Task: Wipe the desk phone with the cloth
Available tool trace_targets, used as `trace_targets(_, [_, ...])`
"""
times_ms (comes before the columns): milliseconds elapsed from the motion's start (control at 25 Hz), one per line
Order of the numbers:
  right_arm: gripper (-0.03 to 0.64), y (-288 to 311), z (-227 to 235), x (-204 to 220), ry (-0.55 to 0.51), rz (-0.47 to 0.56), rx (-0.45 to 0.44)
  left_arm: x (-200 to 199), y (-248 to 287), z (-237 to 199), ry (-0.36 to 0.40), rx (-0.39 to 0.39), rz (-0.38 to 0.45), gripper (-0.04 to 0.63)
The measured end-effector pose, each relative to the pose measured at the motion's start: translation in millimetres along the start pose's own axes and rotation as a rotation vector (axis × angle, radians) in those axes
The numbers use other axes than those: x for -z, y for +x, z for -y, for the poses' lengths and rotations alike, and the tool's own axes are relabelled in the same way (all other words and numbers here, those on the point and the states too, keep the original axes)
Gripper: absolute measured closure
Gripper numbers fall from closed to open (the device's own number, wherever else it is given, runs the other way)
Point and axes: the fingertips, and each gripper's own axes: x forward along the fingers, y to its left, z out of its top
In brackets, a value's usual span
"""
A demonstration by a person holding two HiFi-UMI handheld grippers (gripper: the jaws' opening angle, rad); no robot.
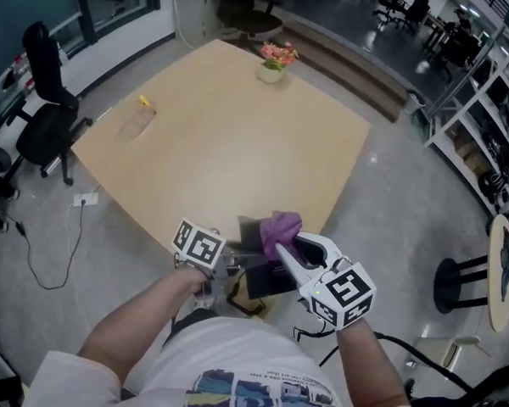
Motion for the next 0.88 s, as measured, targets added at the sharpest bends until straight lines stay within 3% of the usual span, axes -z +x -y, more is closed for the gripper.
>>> trace_targets(520, [0.523, -48, -43, 84, 0.05, -0.142, -0.086, -13, -26, 9, 0.016, -0.044, 0.093, 0.417])
trace_targets(880, [0.523, -41, 0, -12, -0.052, 0.036, -0.019, -5, -18, 15, 0.03, -0.035, 0.042, 0.419])
